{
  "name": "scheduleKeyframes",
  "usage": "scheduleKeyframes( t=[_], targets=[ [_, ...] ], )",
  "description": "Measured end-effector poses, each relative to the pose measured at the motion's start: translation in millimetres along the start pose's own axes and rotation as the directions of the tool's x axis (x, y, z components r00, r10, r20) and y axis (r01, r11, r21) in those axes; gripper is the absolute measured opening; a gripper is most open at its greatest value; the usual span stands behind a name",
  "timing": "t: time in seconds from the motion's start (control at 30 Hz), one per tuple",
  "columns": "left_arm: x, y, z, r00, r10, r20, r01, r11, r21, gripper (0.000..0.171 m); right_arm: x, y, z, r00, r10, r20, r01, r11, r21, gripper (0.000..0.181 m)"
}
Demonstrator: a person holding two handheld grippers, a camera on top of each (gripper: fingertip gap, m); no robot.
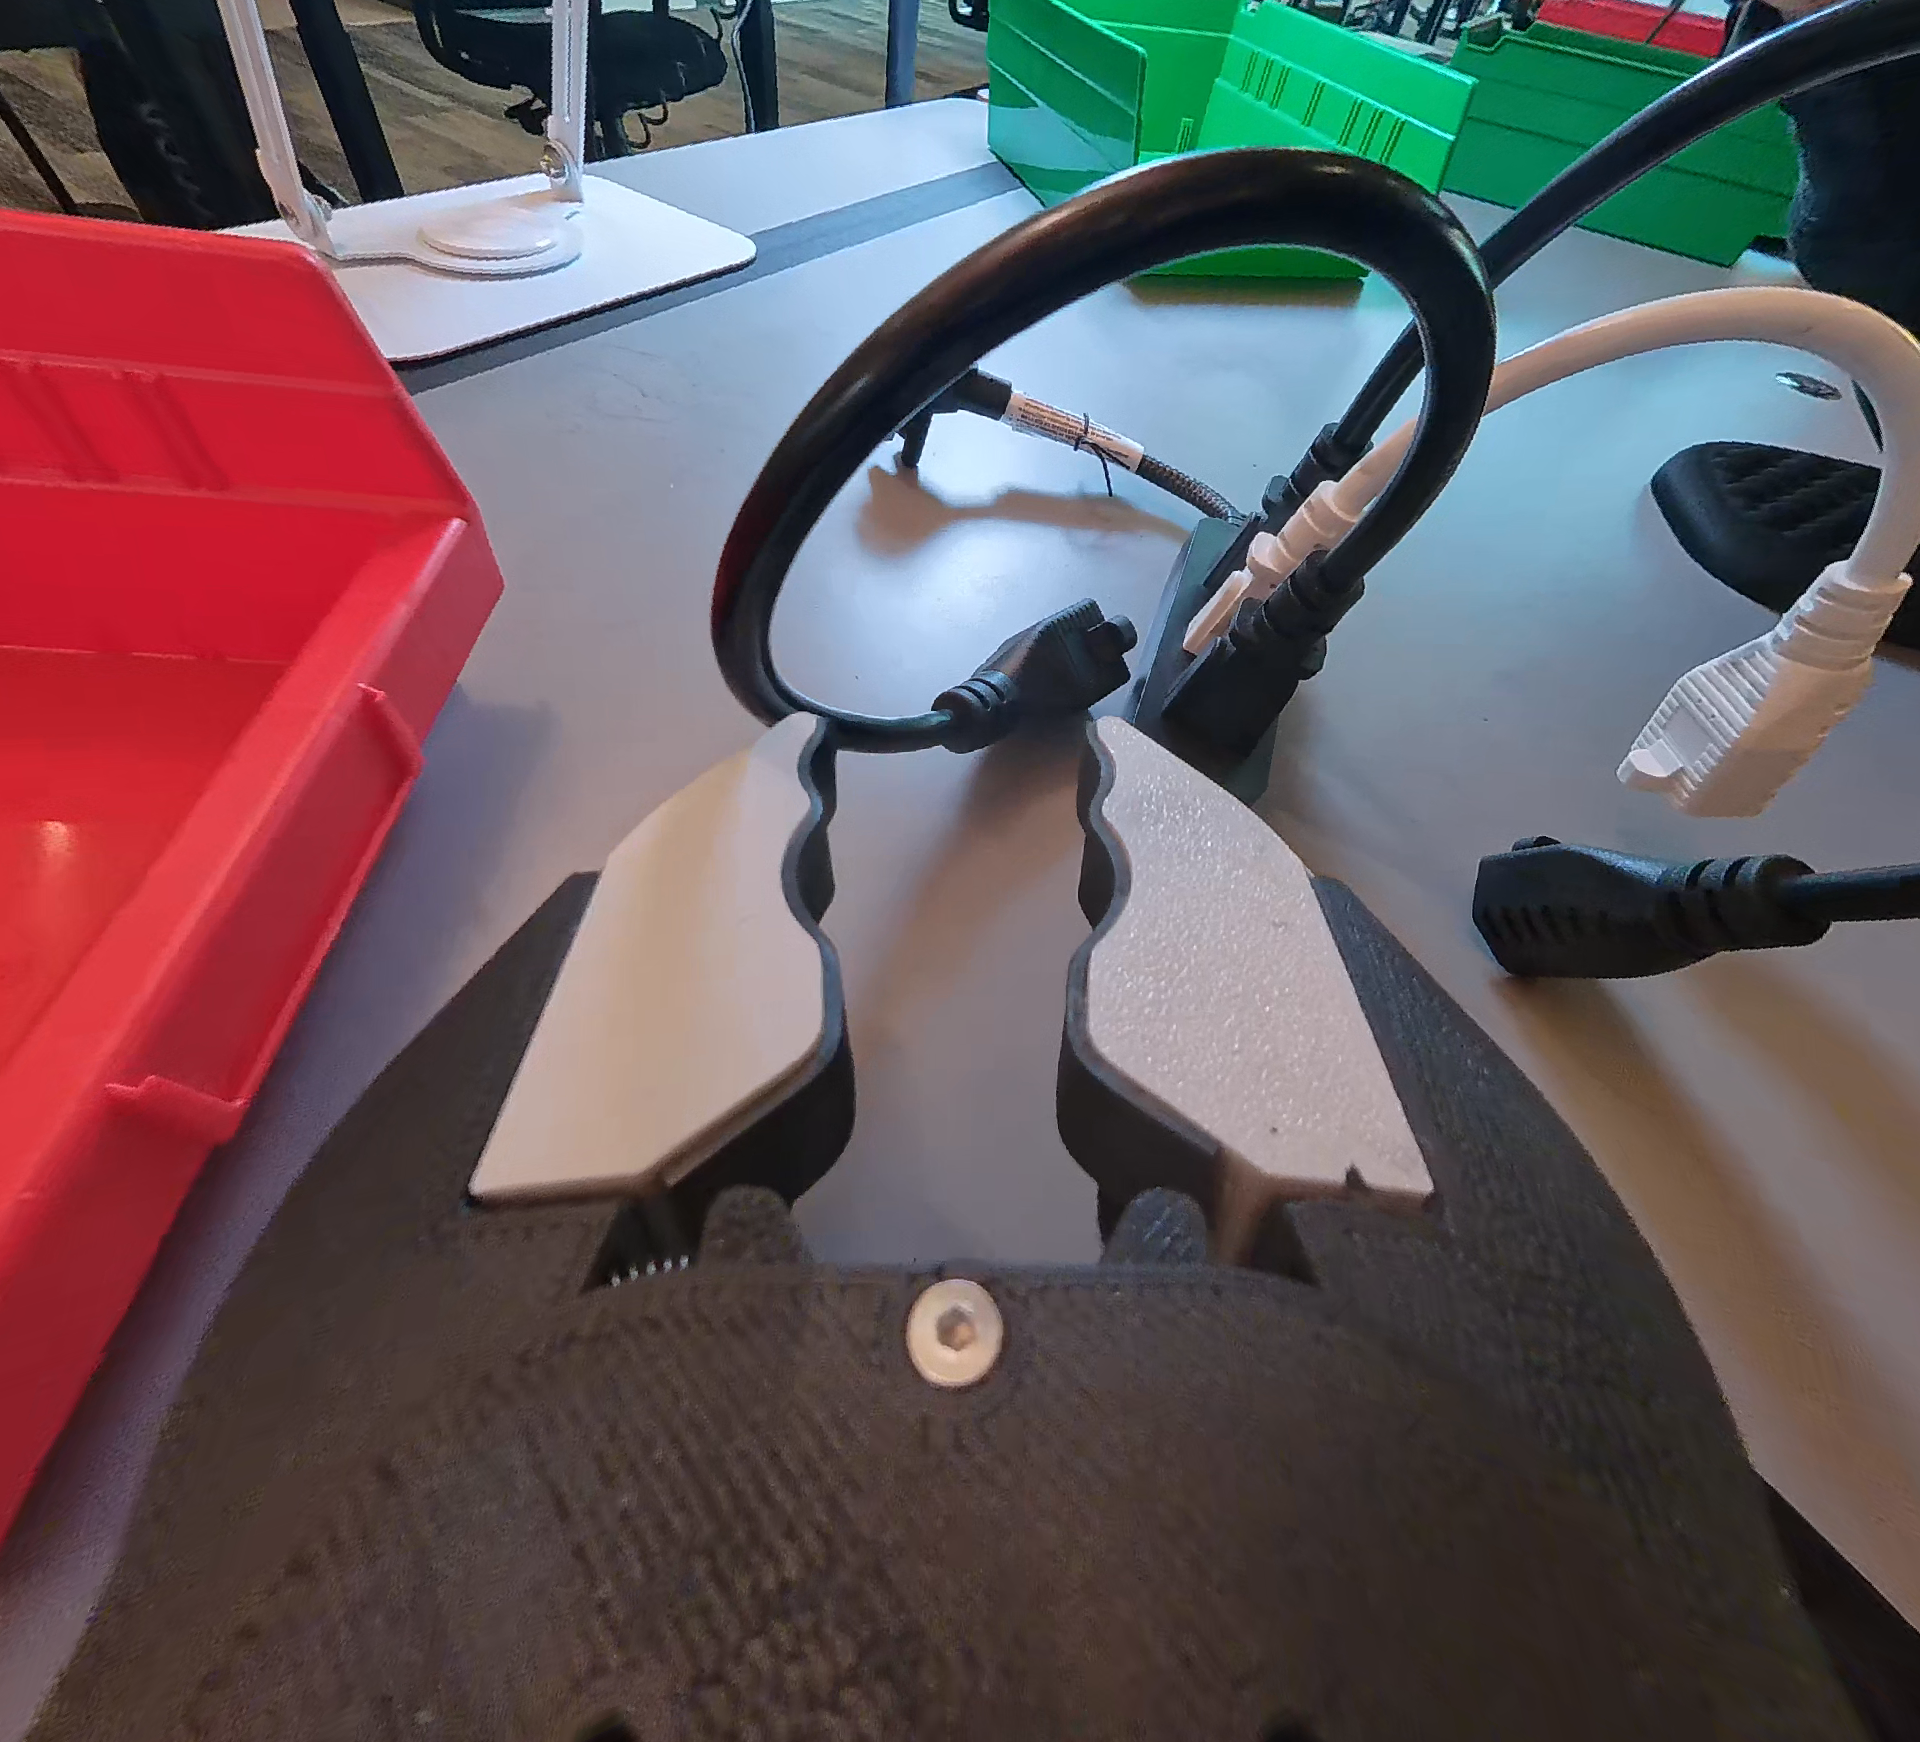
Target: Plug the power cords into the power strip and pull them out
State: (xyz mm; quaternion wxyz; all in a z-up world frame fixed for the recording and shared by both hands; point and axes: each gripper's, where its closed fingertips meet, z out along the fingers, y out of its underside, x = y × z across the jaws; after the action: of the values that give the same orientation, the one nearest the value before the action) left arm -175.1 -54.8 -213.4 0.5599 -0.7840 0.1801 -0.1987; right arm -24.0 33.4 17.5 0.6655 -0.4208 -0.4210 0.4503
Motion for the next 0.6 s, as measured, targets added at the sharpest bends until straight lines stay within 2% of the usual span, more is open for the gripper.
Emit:
scheduleKeyframes(
  t=[0.1,0.23,0.43,0.5,0.6],
  targets=[
    [-0.2,1.0,0.7,1.000,-0.003,-0.002,0.003,1.000,-0.004,0.044,-1.5,0.6,-0.1,0.992,0.115,0.059,-0.116,0.993,0.007,0.046],
    [-0.6,1.9,1.3,1.000,-0.005,-0.002,0.005,1.000,-0.008,0.044,-1.2,3.2,-0.4,0.975,0.199,0.104,-0.200,0.980,0.001,0.043],
    [-5.0,-1.3,-0.7,0.999,0.003,0.032,-0.003,1.000,0.005,0.045,-8.2,17.9,2.9,0.969,0.204,0.138,-0.197,0.978,-0.068,0.047],
    [-12.2,-13.6,-8.7,0.997,0.010,0.075,-0.013,0.999,0.045,0.046,-13.0,27.7,4.8,0.975,0.165,0.147,-0.148,0.982,-0.119,0.047],
    [-26.4,-62.7,-40.4,0.973,0.097,0.208,-0.120,0.988,0.097,0.045,-19.1,48.4,6.4,0.988,0.020,0.154,0.015,0.975,-0.222,0.056]
  ],
)
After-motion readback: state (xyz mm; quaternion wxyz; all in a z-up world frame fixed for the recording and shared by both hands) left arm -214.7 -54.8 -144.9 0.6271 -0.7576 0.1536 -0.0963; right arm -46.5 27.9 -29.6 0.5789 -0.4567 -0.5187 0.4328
